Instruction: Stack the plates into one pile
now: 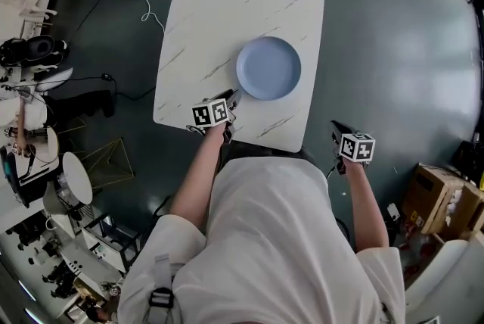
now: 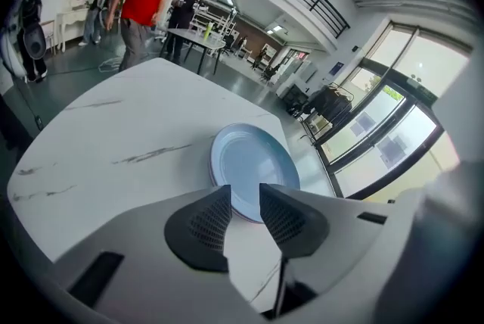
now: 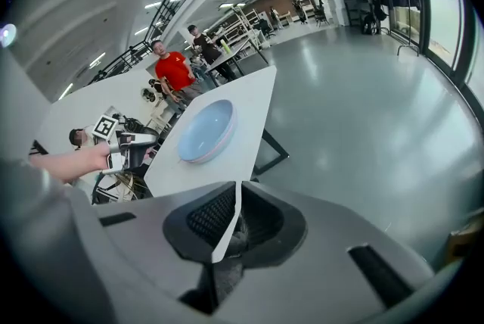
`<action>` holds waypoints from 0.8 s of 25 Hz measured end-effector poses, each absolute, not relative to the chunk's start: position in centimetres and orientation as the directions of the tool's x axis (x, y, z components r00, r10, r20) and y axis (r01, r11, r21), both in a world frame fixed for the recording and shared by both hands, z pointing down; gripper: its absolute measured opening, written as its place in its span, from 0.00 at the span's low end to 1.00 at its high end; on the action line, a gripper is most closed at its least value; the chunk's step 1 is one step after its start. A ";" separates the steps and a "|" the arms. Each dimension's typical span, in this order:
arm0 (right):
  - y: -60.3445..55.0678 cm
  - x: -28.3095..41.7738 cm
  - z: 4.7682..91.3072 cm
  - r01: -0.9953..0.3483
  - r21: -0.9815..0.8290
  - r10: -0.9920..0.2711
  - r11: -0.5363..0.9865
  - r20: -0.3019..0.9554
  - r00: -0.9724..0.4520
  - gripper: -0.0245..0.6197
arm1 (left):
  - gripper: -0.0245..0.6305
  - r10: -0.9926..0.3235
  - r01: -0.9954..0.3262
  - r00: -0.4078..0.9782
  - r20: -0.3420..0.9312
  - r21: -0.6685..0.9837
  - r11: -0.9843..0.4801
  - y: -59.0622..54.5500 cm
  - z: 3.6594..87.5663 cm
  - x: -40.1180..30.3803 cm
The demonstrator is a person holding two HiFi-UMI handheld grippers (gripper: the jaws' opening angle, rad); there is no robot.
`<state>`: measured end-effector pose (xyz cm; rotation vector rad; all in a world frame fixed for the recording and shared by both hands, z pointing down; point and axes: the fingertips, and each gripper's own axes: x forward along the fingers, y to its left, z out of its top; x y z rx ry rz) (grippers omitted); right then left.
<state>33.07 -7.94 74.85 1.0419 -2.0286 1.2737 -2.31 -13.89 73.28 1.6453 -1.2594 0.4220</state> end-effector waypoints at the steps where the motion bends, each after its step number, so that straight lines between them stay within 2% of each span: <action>1: -8.3 32.9 74.6 -0.820 -0.504 -0.336 0.271 0.749 -0.571 0.10 | 0.22 -0.539 -0.883 0.391 0.746 0.469 0.009 -13.5 73.1 -2.3; 8: -11.0 30.9 71.6 -0.807 -0.478 -0.424 0.346 0.688 -0.589 0.10 | 0.10 -0.595 -0.917 0.363 0.717 0.388 -0.091 -11.6 70.0 -1.6; 12: -11.5 29.3 69.2 -0.801 -0.454 -0.480 0.389 0.642 -0.597 0.10 | 0.09 -0.626 -0.918 0.375 0.683 0.366 -0.151 -10.6 67.9 -1.6; 20: -9.9 26.0 66.3 -0.805 -0.386 -0.508 0.450 0.630 -0.587 0.10 | 0.07 -0.688 -0.904 0.419 0.593 0.343 -0.256 -8.8 64.0 -3.4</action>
